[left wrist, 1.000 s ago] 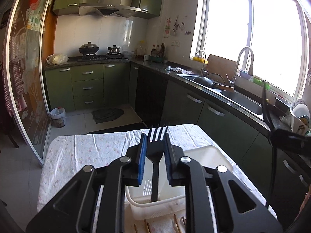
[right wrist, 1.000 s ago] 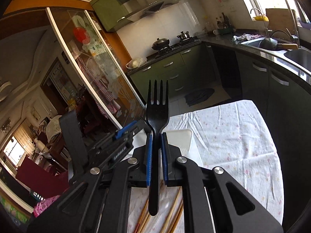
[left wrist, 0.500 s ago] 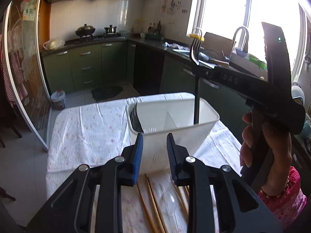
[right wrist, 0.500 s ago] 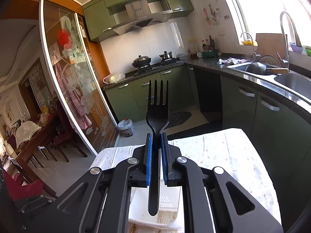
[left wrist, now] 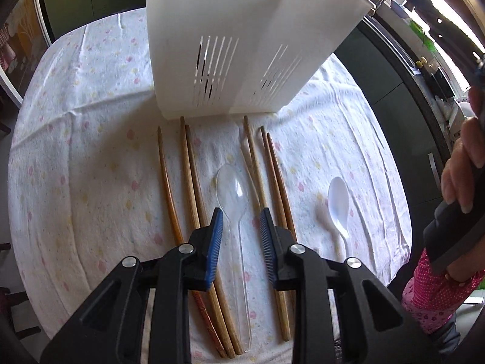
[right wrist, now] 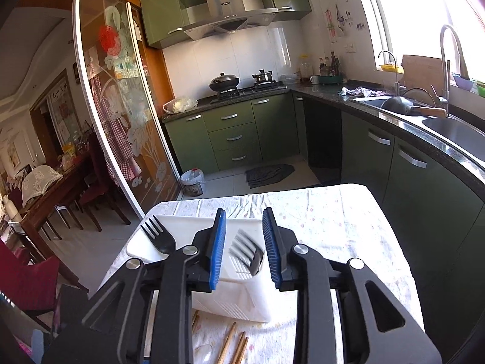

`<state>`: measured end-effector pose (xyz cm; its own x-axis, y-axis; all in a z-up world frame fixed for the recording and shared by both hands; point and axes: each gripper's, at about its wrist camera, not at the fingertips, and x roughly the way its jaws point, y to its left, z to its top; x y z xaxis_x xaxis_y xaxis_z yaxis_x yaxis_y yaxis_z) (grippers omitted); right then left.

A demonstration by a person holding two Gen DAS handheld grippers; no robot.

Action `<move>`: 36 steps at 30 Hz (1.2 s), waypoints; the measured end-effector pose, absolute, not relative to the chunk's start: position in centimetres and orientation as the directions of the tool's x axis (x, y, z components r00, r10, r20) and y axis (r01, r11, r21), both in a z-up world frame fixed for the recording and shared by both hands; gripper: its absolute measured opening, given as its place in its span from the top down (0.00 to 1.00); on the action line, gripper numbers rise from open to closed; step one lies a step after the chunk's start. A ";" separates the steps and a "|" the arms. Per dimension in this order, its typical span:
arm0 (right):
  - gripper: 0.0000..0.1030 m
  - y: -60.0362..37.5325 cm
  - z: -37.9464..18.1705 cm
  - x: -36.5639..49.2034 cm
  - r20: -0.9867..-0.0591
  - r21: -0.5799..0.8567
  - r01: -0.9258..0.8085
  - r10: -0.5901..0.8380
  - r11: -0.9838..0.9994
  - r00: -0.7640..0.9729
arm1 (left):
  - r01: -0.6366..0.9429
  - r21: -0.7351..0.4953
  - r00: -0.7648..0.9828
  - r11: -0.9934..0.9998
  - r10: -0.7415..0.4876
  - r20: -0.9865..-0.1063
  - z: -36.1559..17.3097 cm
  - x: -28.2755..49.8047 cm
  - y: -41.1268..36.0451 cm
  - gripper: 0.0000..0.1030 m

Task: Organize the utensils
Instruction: 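Grasp the clear plastic spoon with the left tool while the right tool grasps the white spoon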

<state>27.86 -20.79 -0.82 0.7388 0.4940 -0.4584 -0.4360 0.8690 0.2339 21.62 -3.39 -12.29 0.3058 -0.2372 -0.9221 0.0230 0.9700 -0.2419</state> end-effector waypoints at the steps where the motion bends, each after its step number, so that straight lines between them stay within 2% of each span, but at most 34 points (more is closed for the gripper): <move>1: 0.74 -21.3 -0.5 27.4 -0.456 0.242 -0.438 0.500 0.866 0.736 | 0.021 -0.230 0.300 0.973 -0.225 -0.927 -12.3 21.6 -3.6 0.75; 8: 0.74 -24.4 0.5 24.3 -0.472 0.247 -0.452 0.514 0.857 0.716 | 0.003 -0.157 0.256 0.988 -0.152 -0.955 -13.5 21.7 -4.7 0.71; 13: 0.66 -25.6 -0.4 21.9 -0.570 0.184 -0.463 0.477 0.867 0.668 | 0.008 -0.124 0.240 0.992 -0.122 -0.963 -14.0 21.7 -5.5 0.72; 15: 0.66 -25.8 -1.8 21.3 -0.630 0.167 -0.481 0.468 0.861 0.620 | 0.009 -0.125 0.242 0.992 -0.123 -0.962 -14.0 21.8 -5.5 0.74; 18: 0.66 -26.5 -5.3 21.3 -0.715 0.240 -0.508 0.505 0.827 0.484 | 0.008 -0.145 0.236 0.989 -0.143 -0.961 -14.2 22.2 -5.2 0.92; 24: 0.66 -28.0 -12.0 22.6 -0.798 0.367 -0.479 0.535 0.797 0.279 | 0.017 -0.182 0.255 0.983 -0.180 -0.950 -13.3 22.2 -4.8 0.92; 31: 0.65 -27.0 -15.1 23.2 -0.852 0.366 -0.469 0.492 0.804 0.178 | 0.046 -0.174 0.274 0.984 -0.180 -0.945 -11.9 21.9 -4.8 0.92; 34: 0.52 -26.4 -15.5 23.1 -0.864 0.355 -0.469 0.475 0.809 0.165 | 0.054 -0.174 0.266 0.983 -0.182 -0.947 -12.0 21.9 -5.0 0.92; 36: 0.54 -25.9 -15.4 22.8 -0.874 0.319 -0.475 0.449 0.820 0.187 | 0.059 -0.176 0.262 0.983 -0.185 -0.947 -12.1 21.9 -5.0 0.92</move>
